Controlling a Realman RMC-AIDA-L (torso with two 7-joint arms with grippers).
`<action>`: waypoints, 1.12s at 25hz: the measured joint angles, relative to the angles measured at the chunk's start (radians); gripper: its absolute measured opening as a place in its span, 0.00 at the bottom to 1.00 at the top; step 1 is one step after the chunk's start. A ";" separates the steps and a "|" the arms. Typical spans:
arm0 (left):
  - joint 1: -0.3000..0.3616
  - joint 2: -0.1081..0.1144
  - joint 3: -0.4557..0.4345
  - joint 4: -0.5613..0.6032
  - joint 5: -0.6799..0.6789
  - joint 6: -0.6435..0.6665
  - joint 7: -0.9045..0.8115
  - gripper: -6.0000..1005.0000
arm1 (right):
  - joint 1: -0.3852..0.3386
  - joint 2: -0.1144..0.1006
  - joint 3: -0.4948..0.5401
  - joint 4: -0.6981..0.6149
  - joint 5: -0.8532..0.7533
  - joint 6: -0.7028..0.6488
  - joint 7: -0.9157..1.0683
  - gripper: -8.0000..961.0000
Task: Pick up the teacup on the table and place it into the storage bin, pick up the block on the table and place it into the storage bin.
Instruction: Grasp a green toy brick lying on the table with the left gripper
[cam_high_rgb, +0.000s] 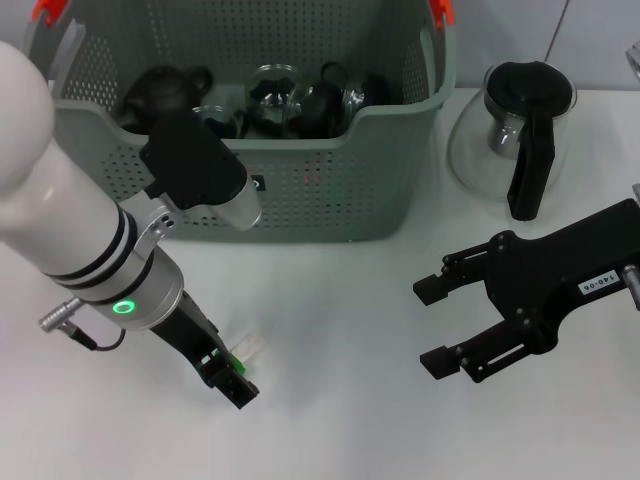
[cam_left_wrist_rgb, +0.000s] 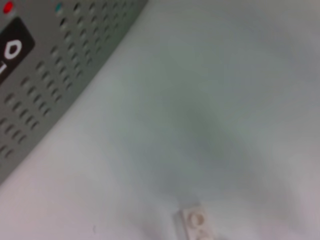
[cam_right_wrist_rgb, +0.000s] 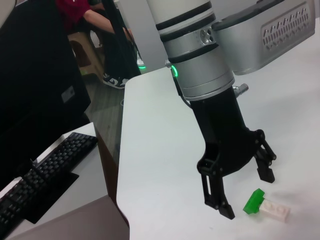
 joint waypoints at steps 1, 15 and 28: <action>0.000 -0.001 0.002 0.001 0.006 -0.004 -0.005 0.96 | 0.000 0.000 0.000 0.000 0.000 0.000 0.000 0.92; -0.003 0.001 0.076 0.003 0.045 -0.042 -0.086 0.96 | 0.000 0.000 0.000 0.000 -0.001 0.003 -0.003 0.92; -0.015 0.000 0.108 0.010 0.064 -0.046 -0.125 0.93 | 0.000 0.000 0.000 0.000 0.000 0.003 -0.007 0.92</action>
